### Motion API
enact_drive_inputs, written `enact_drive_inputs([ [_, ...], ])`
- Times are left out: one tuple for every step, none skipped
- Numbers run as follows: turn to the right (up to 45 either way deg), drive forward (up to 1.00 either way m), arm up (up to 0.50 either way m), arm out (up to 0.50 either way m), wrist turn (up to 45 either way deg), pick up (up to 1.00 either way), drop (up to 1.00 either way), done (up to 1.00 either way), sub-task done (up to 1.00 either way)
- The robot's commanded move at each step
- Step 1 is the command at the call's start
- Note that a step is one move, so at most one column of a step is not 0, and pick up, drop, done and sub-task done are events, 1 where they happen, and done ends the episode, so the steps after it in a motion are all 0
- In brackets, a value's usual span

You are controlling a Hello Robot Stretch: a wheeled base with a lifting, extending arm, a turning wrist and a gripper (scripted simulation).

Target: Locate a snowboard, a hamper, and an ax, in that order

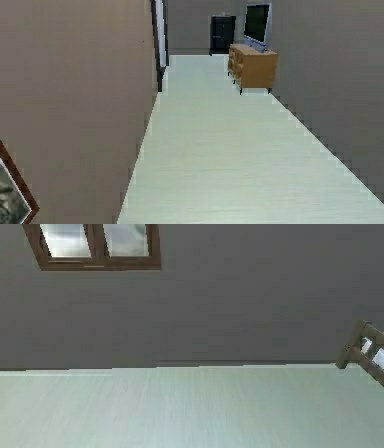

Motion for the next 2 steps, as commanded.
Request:
enact_drive_inputs([
  [0.0, 1.0, 0.0, 0.0, 0.0, 0.0, 0.0, 0.0, 0.0],
  [0.0, 1.0, 0.0, 0.0, 0.0, 0.0, 0.0, 0.0, 0.0],
])
